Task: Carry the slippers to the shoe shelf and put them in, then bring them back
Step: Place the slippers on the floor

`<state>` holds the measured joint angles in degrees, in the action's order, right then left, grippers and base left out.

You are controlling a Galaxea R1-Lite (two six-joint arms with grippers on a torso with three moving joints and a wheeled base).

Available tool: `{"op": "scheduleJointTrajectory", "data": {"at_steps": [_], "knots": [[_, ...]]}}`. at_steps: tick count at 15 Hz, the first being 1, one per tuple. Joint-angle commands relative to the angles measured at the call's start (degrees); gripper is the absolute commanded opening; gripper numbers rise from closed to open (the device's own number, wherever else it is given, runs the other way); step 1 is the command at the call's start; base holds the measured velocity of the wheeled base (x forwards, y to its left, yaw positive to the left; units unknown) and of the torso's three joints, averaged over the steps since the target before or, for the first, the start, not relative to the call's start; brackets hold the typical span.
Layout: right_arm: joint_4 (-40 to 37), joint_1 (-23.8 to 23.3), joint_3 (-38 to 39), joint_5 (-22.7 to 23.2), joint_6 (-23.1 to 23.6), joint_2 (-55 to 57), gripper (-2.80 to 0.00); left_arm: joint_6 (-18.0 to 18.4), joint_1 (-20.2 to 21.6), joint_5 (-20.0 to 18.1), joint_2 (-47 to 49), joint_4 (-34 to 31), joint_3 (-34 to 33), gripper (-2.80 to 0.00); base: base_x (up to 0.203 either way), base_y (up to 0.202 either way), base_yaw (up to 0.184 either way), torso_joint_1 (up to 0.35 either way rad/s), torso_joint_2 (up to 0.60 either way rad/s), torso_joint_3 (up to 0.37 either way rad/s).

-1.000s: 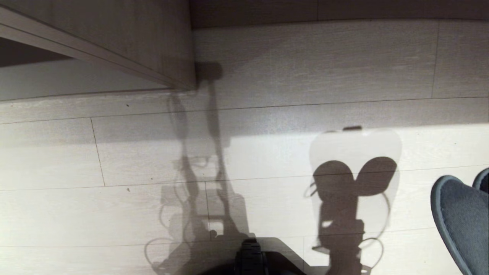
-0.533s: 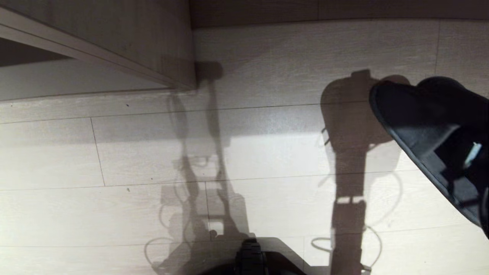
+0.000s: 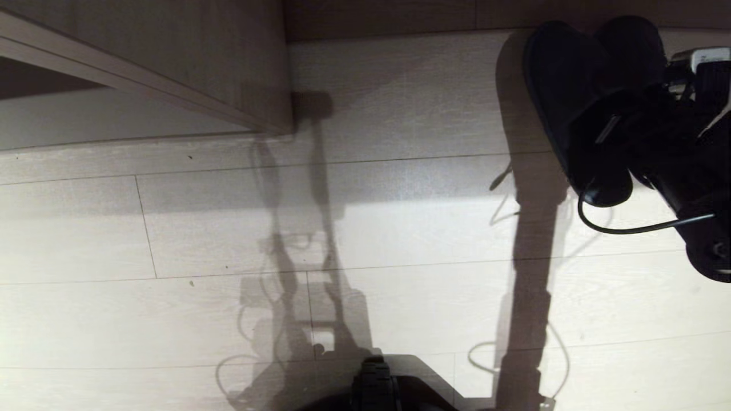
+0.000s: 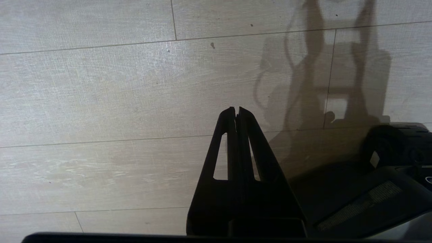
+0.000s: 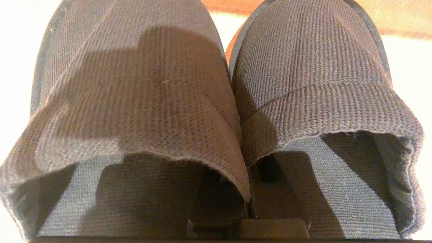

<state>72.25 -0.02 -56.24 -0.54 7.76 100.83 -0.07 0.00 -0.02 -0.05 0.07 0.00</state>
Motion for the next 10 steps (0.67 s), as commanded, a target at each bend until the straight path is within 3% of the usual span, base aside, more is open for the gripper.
{"op": "scheduleJointTrajectory", "data": {"at_steps": [1,8,9,10], "knots": [[6.03,-0.16,-2.27,-1.38,-1.11,7.66,-2.80,-0.10,0.00,-0.06,-0.04,0.01,0.00,-2.80,0.000,0.000,0.000,0.000,0.00,0.000],[12.96,-2.43,-2.19,0.81,-3.25,14.14,-2.80,-0.01,0.00,0.02,-0.04,0.01,0.00,-2.80,0.000,0.000,0.000,0.000,0.00,0.000],[13.00,-2.52,-1.94,1.08,-3.27,14.31,-0.41,-0.10,0.00,0.02,-0.04,0.01,0.00,-2.80,0.000,0.000,0.000,0.000,0.00,0.000],[12.92,-2.52,-1.45,1.23,-3.19,14.57,0.00,-0.10,0.00,-0.06,-0.04,0.01,0.00,-2.80,0.000,0.000,0.000,0.000,0.00,0.000]]}}
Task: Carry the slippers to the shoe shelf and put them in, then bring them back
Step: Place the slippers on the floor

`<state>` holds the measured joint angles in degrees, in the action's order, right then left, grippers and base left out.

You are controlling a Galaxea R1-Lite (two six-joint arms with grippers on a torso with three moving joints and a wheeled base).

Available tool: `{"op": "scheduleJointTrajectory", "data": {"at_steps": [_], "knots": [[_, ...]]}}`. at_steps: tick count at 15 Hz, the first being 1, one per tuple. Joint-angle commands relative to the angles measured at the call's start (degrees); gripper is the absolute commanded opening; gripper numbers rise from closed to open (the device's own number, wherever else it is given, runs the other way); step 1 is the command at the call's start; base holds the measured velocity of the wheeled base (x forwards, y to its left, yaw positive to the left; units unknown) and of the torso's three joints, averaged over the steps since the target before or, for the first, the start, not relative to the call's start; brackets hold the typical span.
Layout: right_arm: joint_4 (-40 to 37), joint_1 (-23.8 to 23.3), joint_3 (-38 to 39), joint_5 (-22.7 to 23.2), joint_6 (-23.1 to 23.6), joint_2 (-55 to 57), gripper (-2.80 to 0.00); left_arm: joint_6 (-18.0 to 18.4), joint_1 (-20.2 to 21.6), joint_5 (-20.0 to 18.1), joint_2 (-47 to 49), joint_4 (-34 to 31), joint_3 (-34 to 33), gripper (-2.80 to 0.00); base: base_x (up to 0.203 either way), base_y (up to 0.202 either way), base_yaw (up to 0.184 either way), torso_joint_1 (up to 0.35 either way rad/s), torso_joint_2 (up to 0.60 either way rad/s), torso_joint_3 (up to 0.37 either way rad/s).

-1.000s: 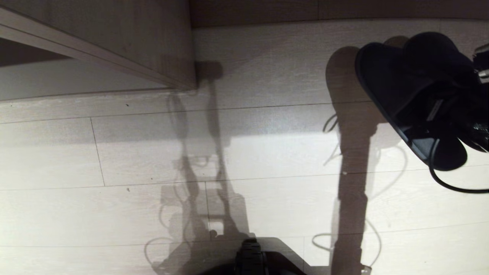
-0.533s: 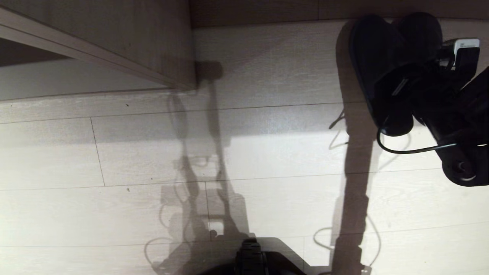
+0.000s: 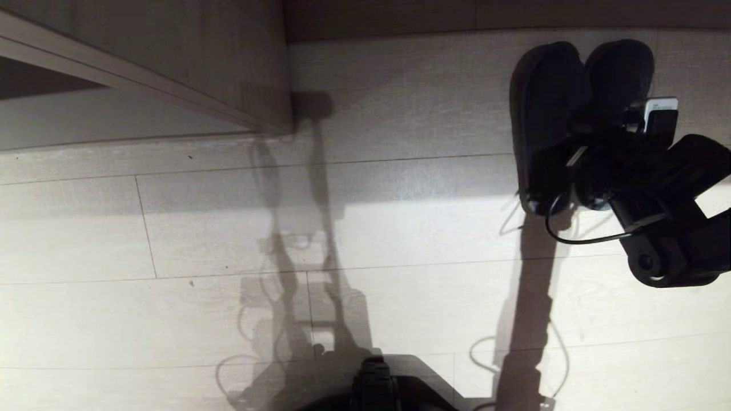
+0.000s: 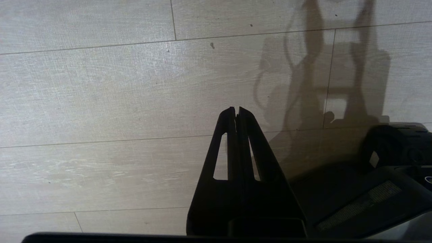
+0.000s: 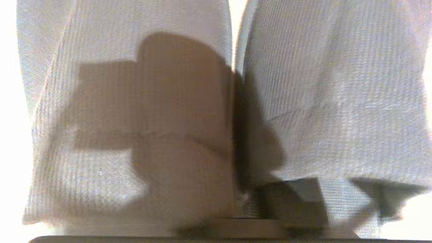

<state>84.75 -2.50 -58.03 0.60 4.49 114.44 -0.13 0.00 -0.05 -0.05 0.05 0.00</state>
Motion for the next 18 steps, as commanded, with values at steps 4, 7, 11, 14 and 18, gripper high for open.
{"op": "scheduleJointTrajectory", "data": {"at_steps": [4,7,11,14,18], "knots": [[0.32,-0.31,0.90,0.63,0.26,1.05,0.00,-0.04,0.00,-0.03,-0.04,0.04,0.00,-2.80,0.000,0.000,0.000,0.000,0.00,0.000],[0.41,-0.31,1.70,0.81,0.35,0.60,0.00,-0.04,0.00,0.05,-0.04,0.04,0.00,-2.80,0.000,0.000,0.000,0.000,0.00,0.000],[0.35,-0.31,4.02,1.21,0.35,-1.76,0.00,-0.04,0.00,0.05,-0.04,0.04,0.00,-2.80,0.000,0.000,0.000,0.000,0.00,0.000],[0.21,-0.23,6.73,1.25,0.50,-3.90,0.00,-0.04,0.00,0.05,-0.04,0.04,0.00,-2.80,0.000,0.000,0.000,0.000,0.00,0.000],[0.41,-0.23,9.14,1.23,1.13,-6.09,0.00,-0.04,0.00,0.05,-0.04,0.04,0.00,-2.80,0.000,0.000,0.000,0.000,0.00,0.000]]}}
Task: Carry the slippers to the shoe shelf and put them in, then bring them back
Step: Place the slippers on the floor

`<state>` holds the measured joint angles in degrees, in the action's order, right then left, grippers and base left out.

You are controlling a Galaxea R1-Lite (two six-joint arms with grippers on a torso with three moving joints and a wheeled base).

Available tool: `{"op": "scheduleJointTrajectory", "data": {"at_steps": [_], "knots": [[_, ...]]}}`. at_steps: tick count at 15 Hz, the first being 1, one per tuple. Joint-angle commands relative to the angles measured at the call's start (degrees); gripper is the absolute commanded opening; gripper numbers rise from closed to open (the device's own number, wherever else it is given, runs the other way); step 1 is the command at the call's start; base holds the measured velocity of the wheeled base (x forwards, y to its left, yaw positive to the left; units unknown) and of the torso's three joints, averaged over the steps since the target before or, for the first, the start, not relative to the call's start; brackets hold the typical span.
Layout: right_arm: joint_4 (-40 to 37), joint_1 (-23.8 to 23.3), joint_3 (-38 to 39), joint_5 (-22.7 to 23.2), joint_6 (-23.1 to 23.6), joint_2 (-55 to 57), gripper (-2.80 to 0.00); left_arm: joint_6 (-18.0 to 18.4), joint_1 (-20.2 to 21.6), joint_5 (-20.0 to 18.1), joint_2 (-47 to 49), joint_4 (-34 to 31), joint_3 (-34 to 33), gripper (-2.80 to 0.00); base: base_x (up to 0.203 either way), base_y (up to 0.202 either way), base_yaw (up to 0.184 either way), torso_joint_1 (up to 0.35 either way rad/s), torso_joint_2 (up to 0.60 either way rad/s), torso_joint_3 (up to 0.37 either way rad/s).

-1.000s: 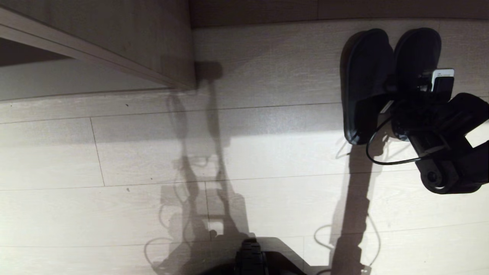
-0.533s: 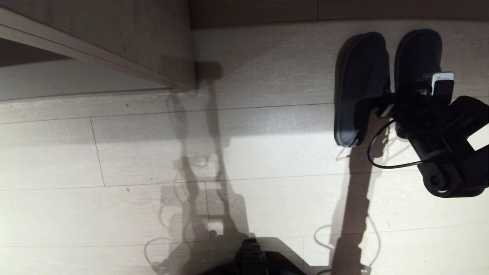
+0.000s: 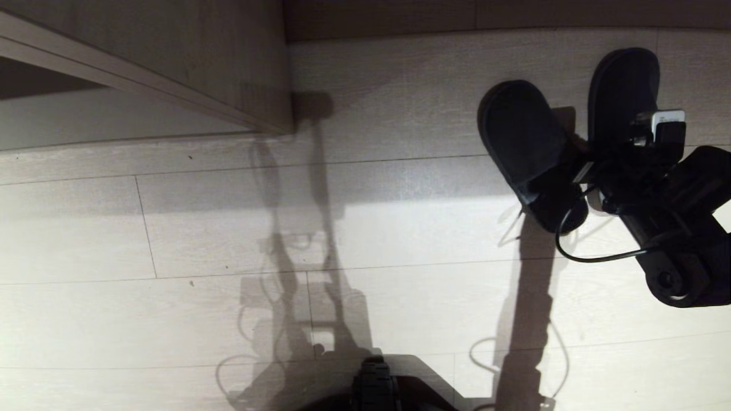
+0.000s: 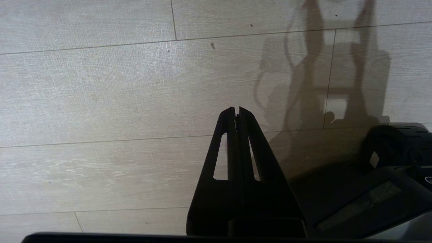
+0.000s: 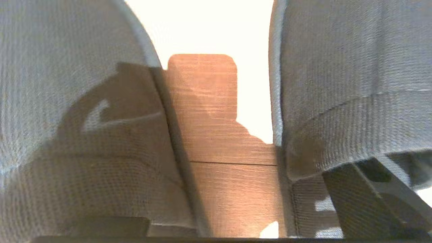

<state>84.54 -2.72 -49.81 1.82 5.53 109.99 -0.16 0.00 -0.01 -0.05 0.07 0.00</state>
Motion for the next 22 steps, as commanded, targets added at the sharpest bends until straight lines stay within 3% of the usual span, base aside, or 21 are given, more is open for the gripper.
{"op": "scheduleJointTrajectory", "data": {"at_steps": [1,14,22], "knots": [[0.62,-0.01,1.72,0.01,0.76,-2.05,0.00,-0.02,0.00,-0.06,-0.04,0.01,0.00,-2.80,0.000,0.000,0.000,0.000,0.00,0.000],[-0.42,-0.36,12.89,0.01,6.97,-3.82,0.00,-0.02,0.00,0.01,-0.04,0.01,0.00,-2.80,0.000,0.000,0.000,0.000,0.00,0.000],[0.07,-1.59,12.43,9.58,-0.94,-1.27,0.00,-0.02,0.00,-0.04,-0.04,0.01,0.00,-2.80,0.000,0.000,0.000,0.000,0.00,0.000]]}}
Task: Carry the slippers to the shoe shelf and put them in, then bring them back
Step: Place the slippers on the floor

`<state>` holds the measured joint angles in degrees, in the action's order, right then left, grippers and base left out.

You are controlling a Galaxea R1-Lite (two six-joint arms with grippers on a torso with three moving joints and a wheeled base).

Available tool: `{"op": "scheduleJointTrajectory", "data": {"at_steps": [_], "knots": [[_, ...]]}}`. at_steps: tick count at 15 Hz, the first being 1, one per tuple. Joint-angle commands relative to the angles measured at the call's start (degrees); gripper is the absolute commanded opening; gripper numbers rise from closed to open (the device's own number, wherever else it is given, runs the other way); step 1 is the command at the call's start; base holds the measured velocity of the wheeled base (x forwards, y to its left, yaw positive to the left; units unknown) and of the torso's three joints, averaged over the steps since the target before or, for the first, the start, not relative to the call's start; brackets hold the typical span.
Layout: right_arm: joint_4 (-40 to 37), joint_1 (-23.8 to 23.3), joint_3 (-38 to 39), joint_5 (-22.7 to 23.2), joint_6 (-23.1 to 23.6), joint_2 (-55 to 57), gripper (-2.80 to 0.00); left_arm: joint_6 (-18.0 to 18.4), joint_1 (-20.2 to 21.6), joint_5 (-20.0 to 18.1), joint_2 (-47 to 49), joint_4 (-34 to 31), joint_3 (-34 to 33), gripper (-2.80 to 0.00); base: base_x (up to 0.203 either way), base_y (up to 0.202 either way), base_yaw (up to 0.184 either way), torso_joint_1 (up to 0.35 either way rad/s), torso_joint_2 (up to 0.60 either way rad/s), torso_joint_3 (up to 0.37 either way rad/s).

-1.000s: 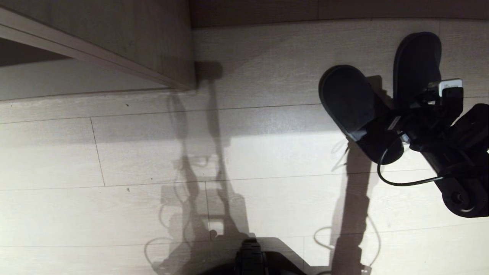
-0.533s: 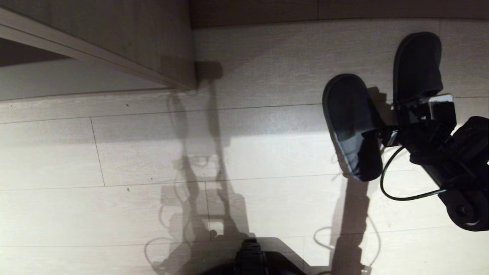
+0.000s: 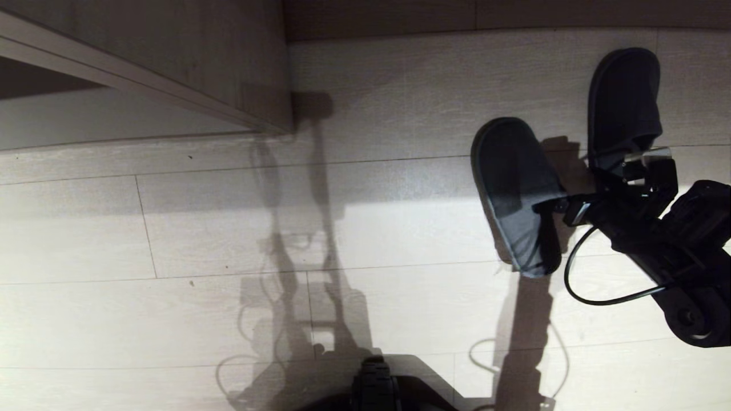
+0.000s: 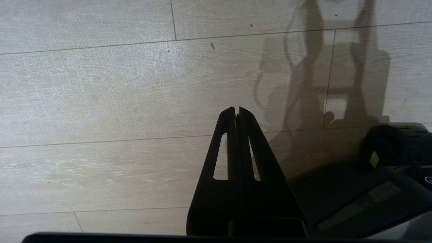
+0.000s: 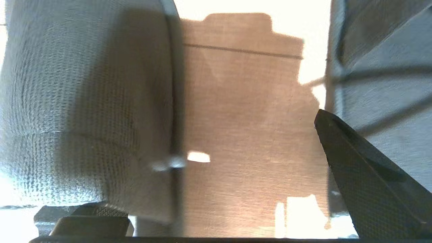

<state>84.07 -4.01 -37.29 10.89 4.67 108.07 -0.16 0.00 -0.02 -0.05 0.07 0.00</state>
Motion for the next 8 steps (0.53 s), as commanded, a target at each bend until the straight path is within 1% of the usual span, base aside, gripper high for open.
{"op": "scheduleJointTrajectory", "data": {"at_steps": [1,4,6,8], "knots": [[0.76,-0.55,-0.15,1.68,-0.97,0.65,0.00,-0.02,0.00,0.01,0.05,0.01,0.00,-2.80,0.000,0.000,0.000,0.000,0.00,0.000],[3.51,-1.05,-0.64,5.33,-3.69,0.69,0.00,-0.02,0.00,0.02,-0.04,0.01,0.00,-2.80,0.000,0.000,0.000,0.000,0.00,0.000],[3.60,-1.17,-0.77,5.91,-4.05,0.65,0.00,-0.02,0.00,0.01,-0.04,0.01,0.00,-2.80,0.000,0.000,0.000,0.000,0.00,0.000],[3.56,-1.40,-0.69,7.67,-3.98,1.06,0.00,-0.02,0.00,0.02,-0.04,0.01,0.00,-2.80,0.000,0.000,0.000,0.000,0.00,0.000]]}}
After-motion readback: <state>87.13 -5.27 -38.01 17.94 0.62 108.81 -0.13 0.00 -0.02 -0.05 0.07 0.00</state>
